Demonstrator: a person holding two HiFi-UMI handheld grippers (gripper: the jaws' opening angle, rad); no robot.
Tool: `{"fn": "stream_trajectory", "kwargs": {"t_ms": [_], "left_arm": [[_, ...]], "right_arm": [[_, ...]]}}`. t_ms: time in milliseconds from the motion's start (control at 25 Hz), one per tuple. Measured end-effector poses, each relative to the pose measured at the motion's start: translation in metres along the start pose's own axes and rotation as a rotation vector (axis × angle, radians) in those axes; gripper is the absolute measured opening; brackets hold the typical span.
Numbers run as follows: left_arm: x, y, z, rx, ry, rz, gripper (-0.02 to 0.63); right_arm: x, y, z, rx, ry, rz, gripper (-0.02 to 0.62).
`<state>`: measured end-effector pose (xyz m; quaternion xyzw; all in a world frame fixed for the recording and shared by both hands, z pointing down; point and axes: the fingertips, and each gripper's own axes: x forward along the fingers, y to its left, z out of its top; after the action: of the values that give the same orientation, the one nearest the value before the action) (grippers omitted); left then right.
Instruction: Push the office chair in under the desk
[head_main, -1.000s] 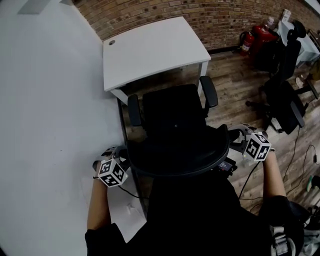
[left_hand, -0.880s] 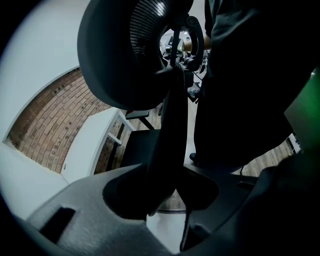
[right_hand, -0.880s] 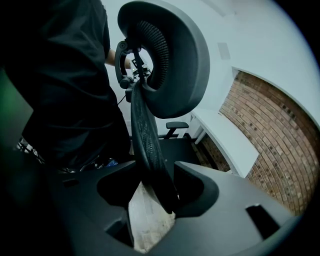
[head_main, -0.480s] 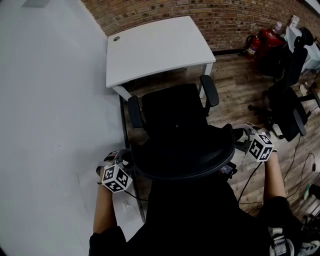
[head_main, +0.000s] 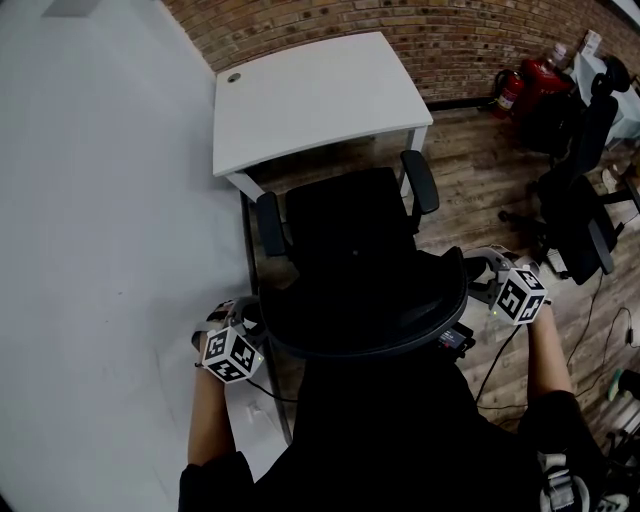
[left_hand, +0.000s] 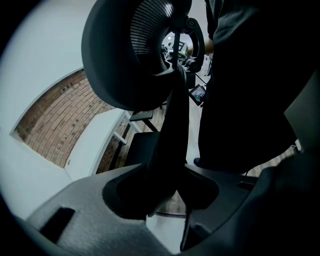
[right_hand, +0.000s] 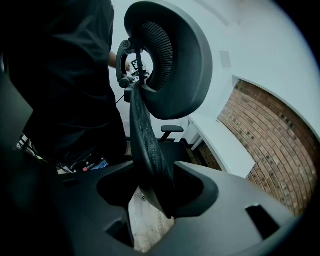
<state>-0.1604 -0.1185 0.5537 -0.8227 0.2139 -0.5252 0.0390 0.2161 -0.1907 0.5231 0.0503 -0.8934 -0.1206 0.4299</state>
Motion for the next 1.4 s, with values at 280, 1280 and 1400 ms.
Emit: {"fn": "stream_trajectory", "kwargs": {"t_ms": [280, 1280, 1400], "left_arm": [[0.003, 0.011, -0.005, -0.009, 0.005, 0.005, 0.176], [0.025, 0.088, -0.016, -0.043, 0.023, 0.02, 0.181], [0.029, 0.096, -0.017, -0.053, 0.023, 0.026, 0.184]], "right_arm": [[0.01, -0.009, 0.004, -0.02, 0.006, -0.012, 0.204], [0.044, -0.079, 0.013, -0.029, -0.034, -0.049, 0.199], [0.049, -0.084, 0.014, -0.035, -0.043, -0.051, 0.195]]}}
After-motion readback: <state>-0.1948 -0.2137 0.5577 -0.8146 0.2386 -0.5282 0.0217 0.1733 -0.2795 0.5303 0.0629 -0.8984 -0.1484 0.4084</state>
